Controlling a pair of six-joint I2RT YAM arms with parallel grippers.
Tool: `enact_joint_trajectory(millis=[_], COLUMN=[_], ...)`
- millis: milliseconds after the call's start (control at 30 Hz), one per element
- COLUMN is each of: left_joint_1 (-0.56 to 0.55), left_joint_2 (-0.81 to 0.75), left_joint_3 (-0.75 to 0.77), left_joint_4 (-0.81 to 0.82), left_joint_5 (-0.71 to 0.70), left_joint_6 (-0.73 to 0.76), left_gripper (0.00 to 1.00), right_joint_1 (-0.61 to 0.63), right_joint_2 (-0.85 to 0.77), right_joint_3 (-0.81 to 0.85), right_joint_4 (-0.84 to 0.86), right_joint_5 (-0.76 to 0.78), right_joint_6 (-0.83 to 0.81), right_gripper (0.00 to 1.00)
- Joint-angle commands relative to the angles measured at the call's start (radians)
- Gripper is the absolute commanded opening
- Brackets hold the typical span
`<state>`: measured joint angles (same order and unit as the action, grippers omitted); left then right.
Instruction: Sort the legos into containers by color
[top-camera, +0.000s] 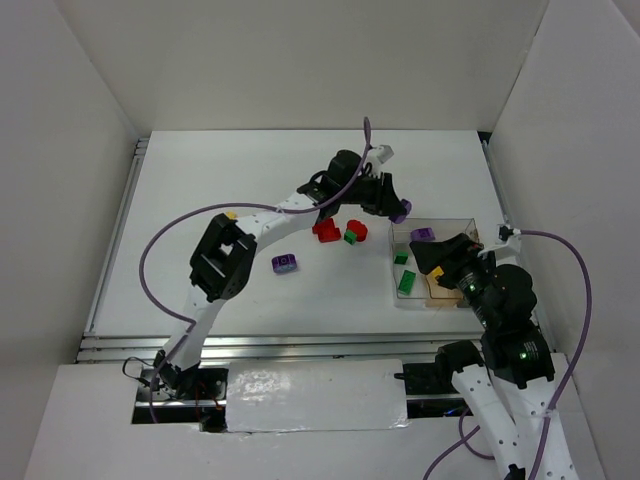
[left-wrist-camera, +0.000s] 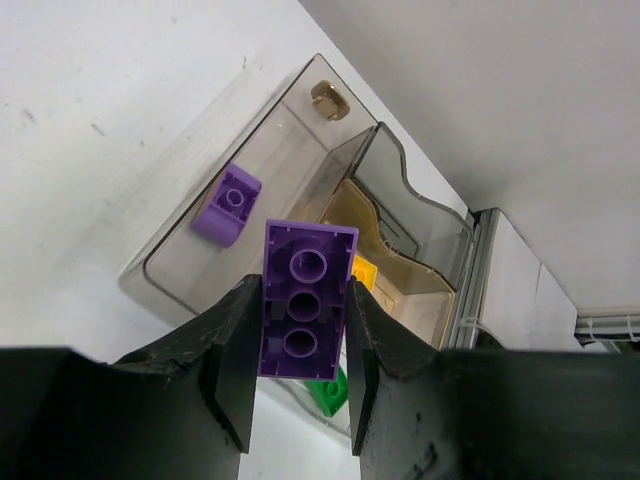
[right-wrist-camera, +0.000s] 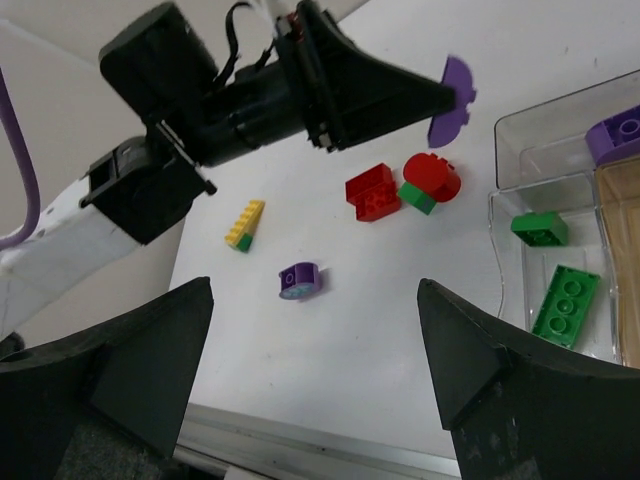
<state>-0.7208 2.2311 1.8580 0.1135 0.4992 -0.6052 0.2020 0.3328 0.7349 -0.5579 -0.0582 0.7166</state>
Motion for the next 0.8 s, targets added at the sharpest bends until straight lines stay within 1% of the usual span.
enact_joint_trajectory(millis=[0,100,133,167,200,233,300,333,400,433,500,533,633,667,733,767], left_joint_1=[-0.020,-0.042,-0.051,-0.055,-0.055,-0.055,-0.055,-0.055,-0.055,-0.055,-0.055,-0.057,-0.054,-0.054,-0.055,-0.055], left_joint_2=[0.066,0.148,0.165,0.191,0.199,0.203,0.206,0.205,0.188,0.182,0.173,0.171,0.133,0.075,-0.012,-0.115], left_joint_3=[0.157,0.253,0.273,0.292,0.293,0.288,0.267,0.257,0.216,0.202,0.191,0.194,0.187,0.146,0.066,-0.025], left_joint_4=[-0.006,-0.029,-0.044,-0.041,-0.041,-0.023,-0.008,-0.003,0.018,0.029,0.037,0.035,0.029,0.029,0.057,0.063], left_joint_5=[0.019,0.025,0.015,0.007,0.007,0.006,0.002,-0.005,-0.024,-0.025,-0.027,-0.027,-0.048,-0.065,-0.154,-0.198], left_joint_6=[0.032,0.035,0.038,0.036,0.036,0.022,0.019,0.018,0.021,0.024,0.028,0.030,0.035,0.038,0.048,0.051], left_gripper=[0.16,0.21,0.23,0.29,0.29,0.38,0.49,0.57,0.64,0.72,0.95,0.99,0.99,0.99,0.99,0.99], right_joint_1=[-0.006,-0.006,-0.006,-0.006,-0.006,-0.007,-0.007,-0.006,-0.007,-0.006,-0.006,-0.007,-0.006,-0.007,-0.007,-0.006], right_joint_2=[0.008,-0.008,-0.015,-0.021,-0.021,-0.026,-0.029,-0.031,-0.032,-0.035,-0.034,-0.034,-0.029,-0.031,-0.034,-0.035], right_joint_3=[0.044,0.055,0.061,0.063,0.066,0.070,0.075,0.081,0.083,0.084,0.080,0.071,0.058,0.057,0.052,0.051], right_joint_4=[-0.025,-0.027,-0.031,-0.036,-0.036,-0.040,-0.046,-0.050,-0.051,-0.048,-0.042,-0.036,-0.027,-0.027,-0.027,-0.024], right_joint_5=[-0.068,-0.071,-0.071,-0.071,-0.072,-0.077,-0.080,-0.080,-0.078,-0.081,-0.083,-0.091,-0.103,-0.104,-0.101,-0.101], right_joint_6=[-0.006,-0.012,-0.013,-0.014,-0.014,-0.014,-0.017,-0.017,-0.019,-0.019,-0.014,-0.014,-0.005,-0.005,-0.005,-0.008], right_gripper=[0.90,0.91,0.91,0.91,0.91,0.91,0.91,0.91,0.91,0.91,0.91,0.91,0.91,0.91,0.91,0.92])
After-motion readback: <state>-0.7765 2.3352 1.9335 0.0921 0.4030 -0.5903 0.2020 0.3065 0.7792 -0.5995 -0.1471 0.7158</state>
